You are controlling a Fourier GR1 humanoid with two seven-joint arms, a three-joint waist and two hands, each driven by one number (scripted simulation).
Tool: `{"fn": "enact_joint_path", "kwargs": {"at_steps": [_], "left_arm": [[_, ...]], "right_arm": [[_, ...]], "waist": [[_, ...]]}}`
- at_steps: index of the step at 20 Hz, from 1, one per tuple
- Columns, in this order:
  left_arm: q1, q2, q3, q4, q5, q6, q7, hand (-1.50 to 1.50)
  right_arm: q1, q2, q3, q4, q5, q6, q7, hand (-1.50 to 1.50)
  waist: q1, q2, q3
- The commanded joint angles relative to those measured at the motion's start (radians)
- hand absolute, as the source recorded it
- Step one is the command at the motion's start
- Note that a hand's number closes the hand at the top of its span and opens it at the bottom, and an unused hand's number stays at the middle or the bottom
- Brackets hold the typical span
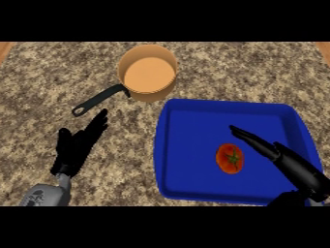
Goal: Pick the tomato from the tray and place it in the pot
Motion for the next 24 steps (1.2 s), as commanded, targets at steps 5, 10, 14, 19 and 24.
{"fn": "enact_joint_path", "kwargs": {"at_steps": [5, 10, 14, 19, 24], "left_arm": [[0.031, -0.028, 0.033, 0.039, -0.033, -0.019, -0.059, 0.0], [-0.01, -0.044, 0.054, 0.025, -0.051, -0.037, -0.002, 0.0], [0.033, -0.034, 0.042, -0.057, -0.044, -0.048, 0.041, 0.0], [0.026, -0.06, 0.045, -0.024, -0.058, -0.046, 0.01, 0.0], [-0.004, -0.058, 0.069, 0.028, -0.075, -0.061, -0.008, 0.0]], "right_arm": [[-0.061, 0.05, -0.085, 0.269, 0.103, -0.01, -0.225, -1.5], [-0.15, 0.128, -0.094, 0.471, 0.191, -0.026, -0.343, -1.5], [-0.233, 0.1, -0.146, 0.564, 0.09, 0.114, -0.395, -1.5], [-0.221, 0.139, -0.141, 0.657, 0.059, 0.18, -0.508, -1.5], [-0.228, 0.168, -0.15, 0.665, 0.012, 0.234, -0.449, -1.5]], "waist": [[-0.007, -0.001, 0.0], [-0.005, -0.001, 0.0], [0.002, -0.001, 0.001], [0.0, 0.0, 0.001], [-0.006, -0.001, 0.0]]}}
